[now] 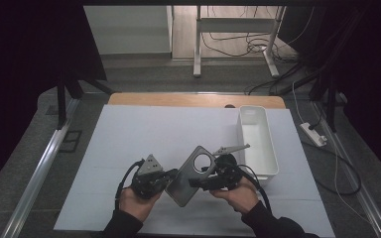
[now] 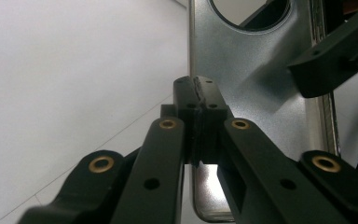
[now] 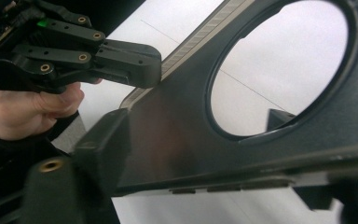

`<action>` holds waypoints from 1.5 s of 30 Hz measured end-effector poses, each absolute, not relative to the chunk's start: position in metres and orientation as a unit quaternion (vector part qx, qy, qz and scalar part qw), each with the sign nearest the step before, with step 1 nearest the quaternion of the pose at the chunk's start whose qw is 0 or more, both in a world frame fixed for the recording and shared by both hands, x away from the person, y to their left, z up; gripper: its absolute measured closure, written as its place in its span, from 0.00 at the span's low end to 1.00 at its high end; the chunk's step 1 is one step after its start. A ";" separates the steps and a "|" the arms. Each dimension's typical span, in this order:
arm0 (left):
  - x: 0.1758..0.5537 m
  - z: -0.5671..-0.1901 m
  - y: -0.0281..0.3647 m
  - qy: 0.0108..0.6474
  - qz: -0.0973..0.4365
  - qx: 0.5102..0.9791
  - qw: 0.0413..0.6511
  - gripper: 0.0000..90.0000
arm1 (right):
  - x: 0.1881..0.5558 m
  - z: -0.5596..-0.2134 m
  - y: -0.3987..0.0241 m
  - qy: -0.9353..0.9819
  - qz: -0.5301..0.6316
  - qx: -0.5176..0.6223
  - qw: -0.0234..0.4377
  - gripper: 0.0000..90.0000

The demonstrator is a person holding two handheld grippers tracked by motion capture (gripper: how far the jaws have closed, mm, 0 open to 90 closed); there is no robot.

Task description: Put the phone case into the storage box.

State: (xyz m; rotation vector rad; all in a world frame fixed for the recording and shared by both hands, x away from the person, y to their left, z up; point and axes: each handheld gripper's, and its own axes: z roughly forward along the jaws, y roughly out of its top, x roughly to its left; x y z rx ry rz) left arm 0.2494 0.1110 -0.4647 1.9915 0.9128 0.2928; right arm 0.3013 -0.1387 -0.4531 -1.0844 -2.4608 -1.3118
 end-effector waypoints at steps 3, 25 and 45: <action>0.249 -0.464 0.111 0.367 0.121 0.804 0.453 0.99 | 0.302 -0.454 -0.139 -0.816 -0.444 -0.359 0.090 0.43; 0.247 -0.463 0.108 0.335 0.113 0.820 0.450 0.97 | 0.309 -0.461 -0.148 -0.763 -0.483 -0.392 0.178 0.94; 0.265 -0.474 0.129 0.319 0.012 0.823 0.469 0.04 | 0.301 -0.446 -0.152 -0.817 -0.471 -0.315 0.104 0.95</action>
